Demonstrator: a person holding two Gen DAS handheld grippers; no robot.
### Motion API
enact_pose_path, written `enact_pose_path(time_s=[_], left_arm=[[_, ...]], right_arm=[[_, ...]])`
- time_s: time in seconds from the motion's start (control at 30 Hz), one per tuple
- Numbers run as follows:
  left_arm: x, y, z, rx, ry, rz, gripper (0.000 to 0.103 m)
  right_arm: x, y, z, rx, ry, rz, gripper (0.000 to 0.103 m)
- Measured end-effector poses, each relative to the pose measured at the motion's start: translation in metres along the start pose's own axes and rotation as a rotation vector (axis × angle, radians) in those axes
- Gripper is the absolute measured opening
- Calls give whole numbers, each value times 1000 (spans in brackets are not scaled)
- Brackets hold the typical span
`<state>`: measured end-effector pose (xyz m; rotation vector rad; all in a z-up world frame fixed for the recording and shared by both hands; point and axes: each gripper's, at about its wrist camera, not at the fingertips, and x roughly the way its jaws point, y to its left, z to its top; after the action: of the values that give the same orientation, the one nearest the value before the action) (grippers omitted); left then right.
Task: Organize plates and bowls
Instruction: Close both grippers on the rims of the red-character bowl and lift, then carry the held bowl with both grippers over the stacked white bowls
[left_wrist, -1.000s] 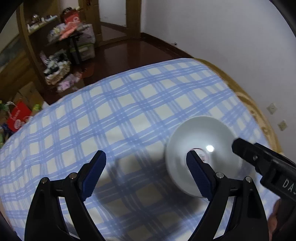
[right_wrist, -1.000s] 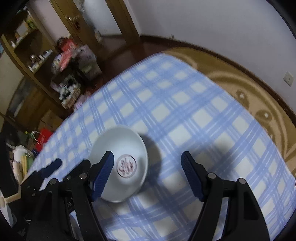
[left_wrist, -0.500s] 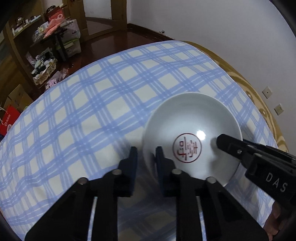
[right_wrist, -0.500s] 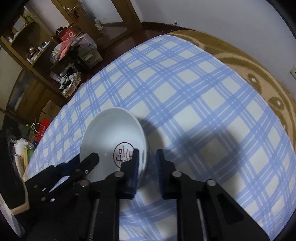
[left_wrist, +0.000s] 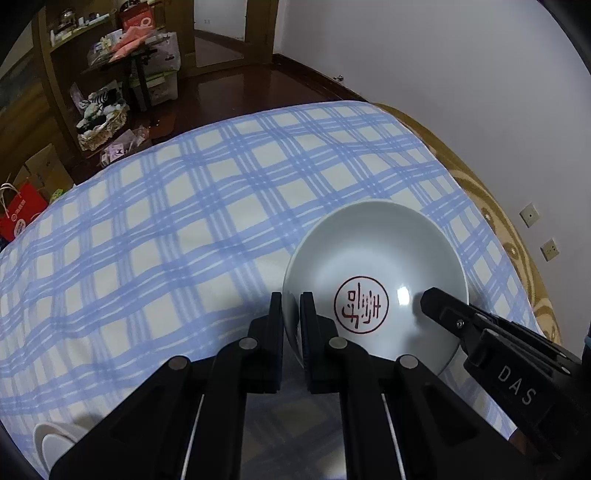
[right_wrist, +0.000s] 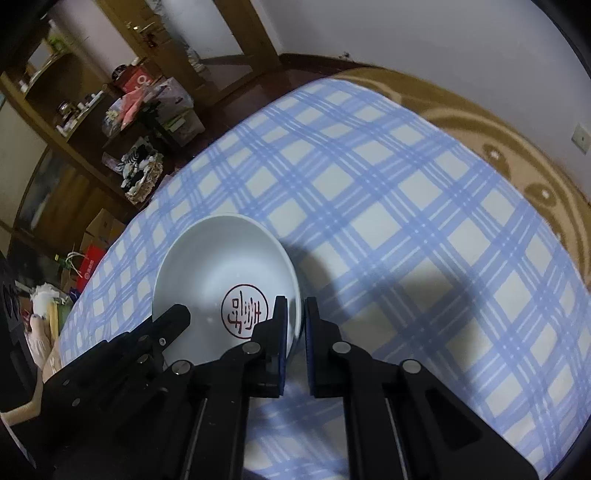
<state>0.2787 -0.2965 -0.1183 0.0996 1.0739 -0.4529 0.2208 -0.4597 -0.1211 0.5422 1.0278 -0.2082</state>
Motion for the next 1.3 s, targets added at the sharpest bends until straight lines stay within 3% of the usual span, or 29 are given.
enact_pose_path(time_s=[0.27, 0.5, 0.77, 1.3], left_arm=[[-31, 18, -8, -22, -12, -7, 9], [-67, 31, -26, -33, -26, -25, 9], [-113, 63, -57, -65, -38, -33, 10], [-175, 122, -107, -116, -45, 33, 10]], right_arm=[[-22, 26, -19, -85, -8, 0, 10], [-48, 35, -39, -75, -15, 43, 10], [-90, 81, -62, -166, -55, 51, 11], [-111, 138, -117, -219, -33, 126, 11]])
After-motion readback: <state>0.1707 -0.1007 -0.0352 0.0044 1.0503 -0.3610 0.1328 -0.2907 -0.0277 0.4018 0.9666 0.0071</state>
